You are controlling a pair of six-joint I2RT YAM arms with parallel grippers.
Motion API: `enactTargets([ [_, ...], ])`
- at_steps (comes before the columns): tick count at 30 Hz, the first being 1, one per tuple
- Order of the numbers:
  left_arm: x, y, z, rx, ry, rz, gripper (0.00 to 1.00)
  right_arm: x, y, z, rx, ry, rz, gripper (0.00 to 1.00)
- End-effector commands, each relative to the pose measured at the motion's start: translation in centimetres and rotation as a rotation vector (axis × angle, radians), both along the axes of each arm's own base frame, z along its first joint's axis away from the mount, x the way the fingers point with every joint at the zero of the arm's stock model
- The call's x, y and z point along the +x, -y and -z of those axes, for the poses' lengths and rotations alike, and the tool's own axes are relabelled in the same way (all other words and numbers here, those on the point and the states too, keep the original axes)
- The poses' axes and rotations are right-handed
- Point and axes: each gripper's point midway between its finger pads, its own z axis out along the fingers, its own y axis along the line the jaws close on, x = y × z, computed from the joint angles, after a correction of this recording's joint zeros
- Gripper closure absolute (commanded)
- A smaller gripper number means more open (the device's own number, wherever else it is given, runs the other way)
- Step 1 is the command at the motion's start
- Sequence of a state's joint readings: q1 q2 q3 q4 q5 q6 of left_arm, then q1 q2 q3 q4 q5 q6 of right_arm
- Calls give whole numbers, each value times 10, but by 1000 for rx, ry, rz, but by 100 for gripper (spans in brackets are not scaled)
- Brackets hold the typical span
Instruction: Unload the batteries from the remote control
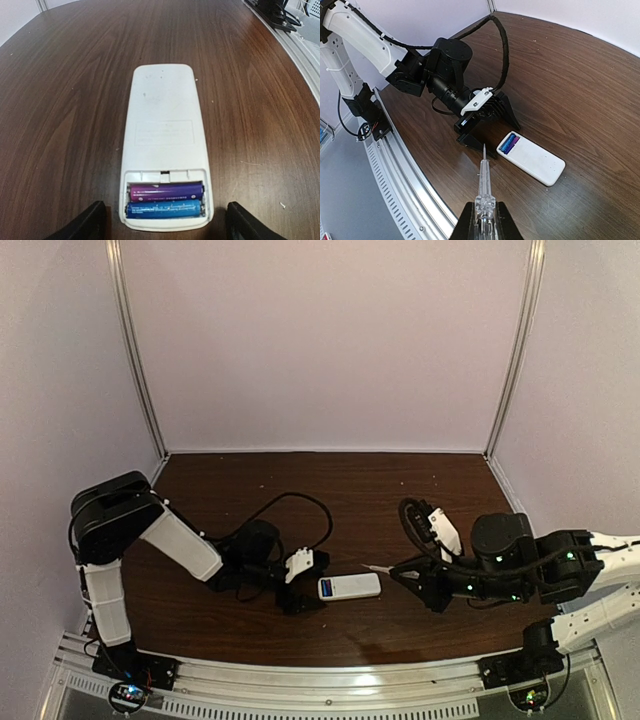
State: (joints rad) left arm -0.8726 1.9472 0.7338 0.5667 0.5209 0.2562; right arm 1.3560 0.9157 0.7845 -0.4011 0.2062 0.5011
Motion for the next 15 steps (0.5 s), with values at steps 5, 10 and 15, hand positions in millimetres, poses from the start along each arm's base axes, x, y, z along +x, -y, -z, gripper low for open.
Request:
enactTargets([
  [5,8,0,8,-7,-22,19,19,0,1,7,-16,-6,1,100],
  [10,9,2,10,-3,-22,26,22,0,0,6,-16,-5,0,100],
  [15,8,5,7,-16,-16,46,38,1,0,5,-22,-1,0,100],
])
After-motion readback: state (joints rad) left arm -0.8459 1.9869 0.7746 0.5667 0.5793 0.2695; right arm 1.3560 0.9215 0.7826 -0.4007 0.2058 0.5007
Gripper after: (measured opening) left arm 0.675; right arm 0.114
